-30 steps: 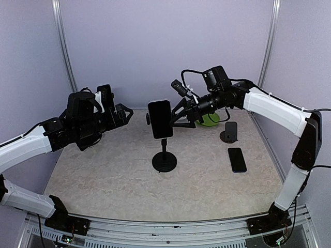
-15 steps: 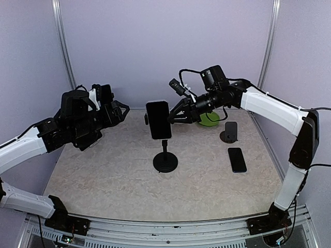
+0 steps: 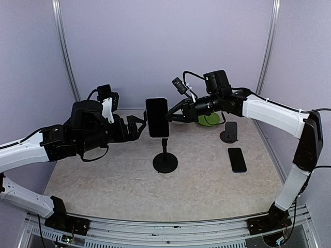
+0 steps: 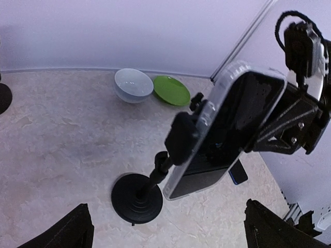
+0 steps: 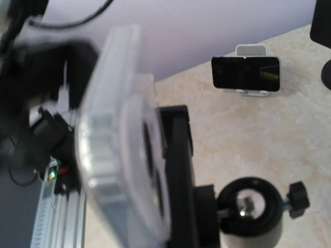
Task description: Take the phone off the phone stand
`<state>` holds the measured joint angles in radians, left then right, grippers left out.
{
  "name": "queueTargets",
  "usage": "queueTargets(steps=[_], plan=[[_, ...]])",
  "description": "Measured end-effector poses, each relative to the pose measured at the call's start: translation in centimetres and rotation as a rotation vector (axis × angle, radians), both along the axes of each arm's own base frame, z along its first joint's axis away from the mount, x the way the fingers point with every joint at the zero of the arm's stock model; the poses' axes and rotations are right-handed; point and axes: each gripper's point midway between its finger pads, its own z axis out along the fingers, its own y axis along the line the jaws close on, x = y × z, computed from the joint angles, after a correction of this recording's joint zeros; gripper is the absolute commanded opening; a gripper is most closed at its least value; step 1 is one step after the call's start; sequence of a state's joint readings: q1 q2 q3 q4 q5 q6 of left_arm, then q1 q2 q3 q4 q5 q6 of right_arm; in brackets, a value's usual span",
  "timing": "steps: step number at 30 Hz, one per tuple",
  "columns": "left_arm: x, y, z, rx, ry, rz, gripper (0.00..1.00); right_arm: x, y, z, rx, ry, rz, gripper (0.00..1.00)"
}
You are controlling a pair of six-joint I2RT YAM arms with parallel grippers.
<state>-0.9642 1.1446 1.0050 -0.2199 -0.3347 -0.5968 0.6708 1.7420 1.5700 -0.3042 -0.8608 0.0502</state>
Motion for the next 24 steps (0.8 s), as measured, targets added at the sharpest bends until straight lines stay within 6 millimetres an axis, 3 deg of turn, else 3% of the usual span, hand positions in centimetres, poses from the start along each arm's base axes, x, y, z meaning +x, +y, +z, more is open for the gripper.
queueTargets(steps=[6,11,18,24], plan=[[-2.1,-3.6,-3.2,0.091,0.024,-0.057,0.99,-0.2,-0.3,0.0,0.056,0.06,-0.041,0.0],[-1.8,-6.1,-5.2,0.149,0.043,-0.052,0.99,0.1,-0.3,0.1,0.075,0.097,-0.059,0.0],[0.2,-8.2,-4.3,0.137,0.018,0.011,0.99,0.1,-0.3,0.1,0.075,0.113,-0.065,0.0],[1.9,-8.7,-4.1,0.154,0.0,0.071,0.98,0.3,-0.5,0.1,0.073,0.117,-0.076,0.0]])
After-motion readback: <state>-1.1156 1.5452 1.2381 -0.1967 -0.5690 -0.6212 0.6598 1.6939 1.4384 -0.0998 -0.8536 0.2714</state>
